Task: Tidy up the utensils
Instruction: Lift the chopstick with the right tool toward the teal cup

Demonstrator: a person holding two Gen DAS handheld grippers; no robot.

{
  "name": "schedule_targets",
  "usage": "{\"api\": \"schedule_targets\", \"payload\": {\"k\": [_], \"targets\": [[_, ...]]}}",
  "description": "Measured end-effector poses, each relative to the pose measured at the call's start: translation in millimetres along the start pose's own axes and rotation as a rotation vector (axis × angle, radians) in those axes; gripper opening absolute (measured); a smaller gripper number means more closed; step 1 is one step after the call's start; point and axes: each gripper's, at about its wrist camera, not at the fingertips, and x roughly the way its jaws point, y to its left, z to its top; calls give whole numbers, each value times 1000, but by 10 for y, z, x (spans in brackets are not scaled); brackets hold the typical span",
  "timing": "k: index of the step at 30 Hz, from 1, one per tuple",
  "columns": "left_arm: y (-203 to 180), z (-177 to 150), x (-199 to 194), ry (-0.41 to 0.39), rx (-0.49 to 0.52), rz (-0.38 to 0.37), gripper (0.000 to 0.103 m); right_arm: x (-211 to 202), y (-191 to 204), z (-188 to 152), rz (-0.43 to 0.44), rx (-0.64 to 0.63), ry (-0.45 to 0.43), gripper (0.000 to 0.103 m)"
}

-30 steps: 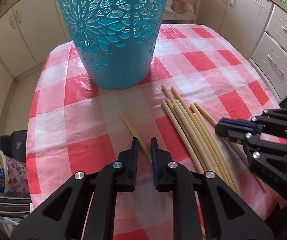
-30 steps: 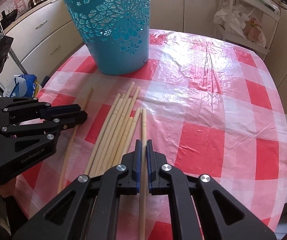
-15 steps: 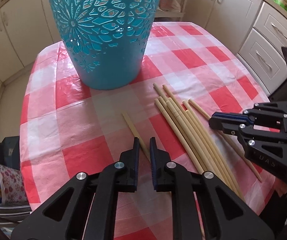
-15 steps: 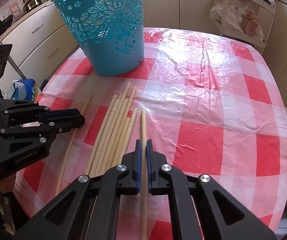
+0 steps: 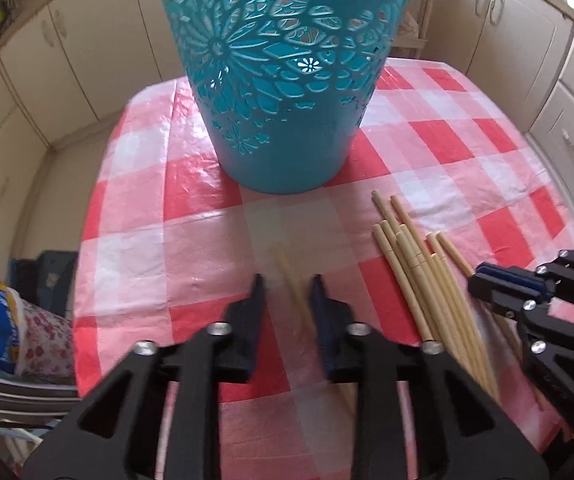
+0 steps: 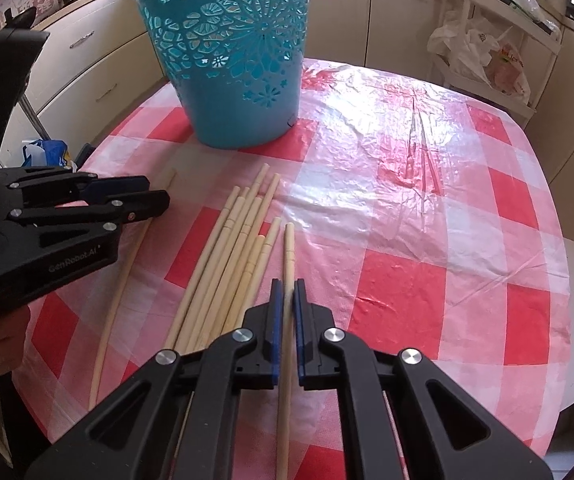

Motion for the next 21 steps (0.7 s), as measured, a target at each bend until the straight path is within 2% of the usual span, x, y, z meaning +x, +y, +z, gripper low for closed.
{"api": "schedule_targets", "payload": {"k": [1,5,10,17,21], "targets": [[-28,-8,-4,-1,2,-7,6,-4,-29,2,13,26,0,6],[-79,-109,-134,-14,0,-30,5,-102,-133,-82,133,171,-19,6],[126,-201,-622,-133,-91,-47,5,-455,-104,-212,219,285,-144,6],[293,-176,-1520,-377,-136,22,5,-1105,146,-125,233,259,-356,6],[315,-200,-1884,-457,-146,58,5,-1470,329,-17,226,218,-459,6]]}}
